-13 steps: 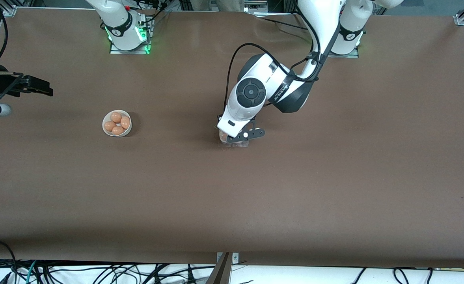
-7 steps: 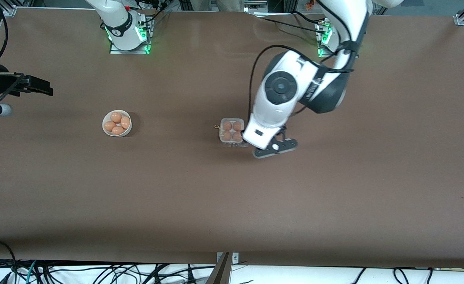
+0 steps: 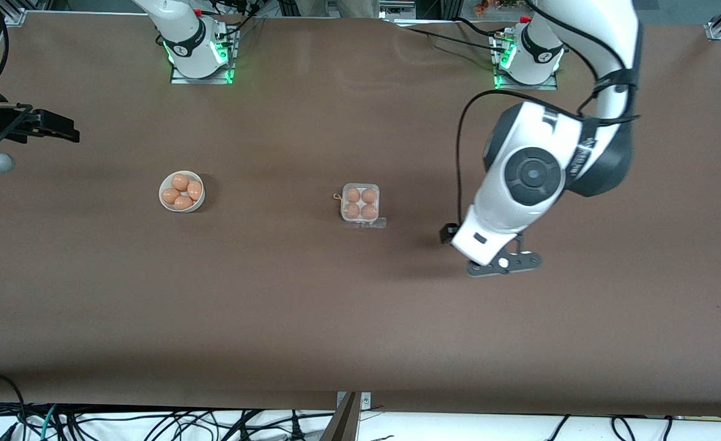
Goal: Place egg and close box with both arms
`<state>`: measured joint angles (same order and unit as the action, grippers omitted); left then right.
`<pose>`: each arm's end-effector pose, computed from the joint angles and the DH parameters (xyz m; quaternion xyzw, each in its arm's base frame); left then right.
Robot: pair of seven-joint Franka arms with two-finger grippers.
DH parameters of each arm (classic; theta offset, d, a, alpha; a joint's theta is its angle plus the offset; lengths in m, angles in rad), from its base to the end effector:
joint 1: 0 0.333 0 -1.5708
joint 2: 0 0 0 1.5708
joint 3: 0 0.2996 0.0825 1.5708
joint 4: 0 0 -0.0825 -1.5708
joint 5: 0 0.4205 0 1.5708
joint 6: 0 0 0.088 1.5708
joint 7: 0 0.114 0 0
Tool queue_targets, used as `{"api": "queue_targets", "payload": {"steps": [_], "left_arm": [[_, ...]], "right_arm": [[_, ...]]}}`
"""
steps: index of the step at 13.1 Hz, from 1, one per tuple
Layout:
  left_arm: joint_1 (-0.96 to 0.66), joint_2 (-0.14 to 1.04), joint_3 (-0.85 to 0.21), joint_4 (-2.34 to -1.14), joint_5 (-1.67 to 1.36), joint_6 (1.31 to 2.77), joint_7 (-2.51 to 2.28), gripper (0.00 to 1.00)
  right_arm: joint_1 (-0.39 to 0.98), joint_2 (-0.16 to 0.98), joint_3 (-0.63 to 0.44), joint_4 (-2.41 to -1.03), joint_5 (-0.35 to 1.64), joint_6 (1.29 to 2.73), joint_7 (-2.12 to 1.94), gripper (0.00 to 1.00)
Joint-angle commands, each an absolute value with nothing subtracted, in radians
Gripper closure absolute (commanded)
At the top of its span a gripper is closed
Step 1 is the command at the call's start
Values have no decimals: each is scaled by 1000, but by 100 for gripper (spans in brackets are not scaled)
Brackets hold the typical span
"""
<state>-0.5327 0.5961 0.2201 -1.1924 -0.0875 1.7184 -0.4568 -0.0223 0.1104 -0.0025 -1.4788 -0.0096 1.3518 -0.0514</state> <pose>0.6925 -0.2722 0.4116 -0.9974 -0.0630 0.0193 0.0282 0.5955 -0.0159 0.5649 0.9929 0.0127 -0.1185 0.0004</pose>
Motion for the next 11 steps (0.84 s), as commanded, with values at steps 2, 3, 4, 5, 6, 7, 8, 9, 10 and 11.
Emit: {"api": "queue_targets", "payload": {"steps": [2,3,4,5,6,7,8,9,10,11], "left_arm": [[-393,468,189,-1215,-54,1649,-267,0],[-358,424,178,-1239,-52,1634,-214,0],[-321,373,175,-1273,-51,1625,-146,0],[-283,317,175,-1313,-51,1614,-77,0],[-243,257,173,-1360,-51,1611,-10,0],[-200,203,164,-1408,-51,1611,45,0],[-149,161,141,-1446,-43,1611,79,0],[-106,129,108,-1477,-25,1609,92,0],[-88,91,94,-1511,-2,1599,89,0],[-89,63,94,-1532,26,1571,87,0]], "right_arm": [[-14,80,-21,-1486,-2,1341,-60,0],[-14,80,-18,-1488,-2,1342,-57,0],[-15,81,-20,-1486,-2,1344,-58,0],[-14,80,-17,-1488,-2,1347,-57,0],[-14,80,-9,-1486,-3,1345,-49,0],[-14,80,-6,-1486,-5,1344,-48,0],[-14,80,-5,-1486,-3,1348,-45,0],[-14,80,-5,-1486,-3,1350,-44,0],[-14,80,-6,-1486,-3,1350,-44,0],[-14,80,-11,-1486,-3,1350,-49,0]]}}
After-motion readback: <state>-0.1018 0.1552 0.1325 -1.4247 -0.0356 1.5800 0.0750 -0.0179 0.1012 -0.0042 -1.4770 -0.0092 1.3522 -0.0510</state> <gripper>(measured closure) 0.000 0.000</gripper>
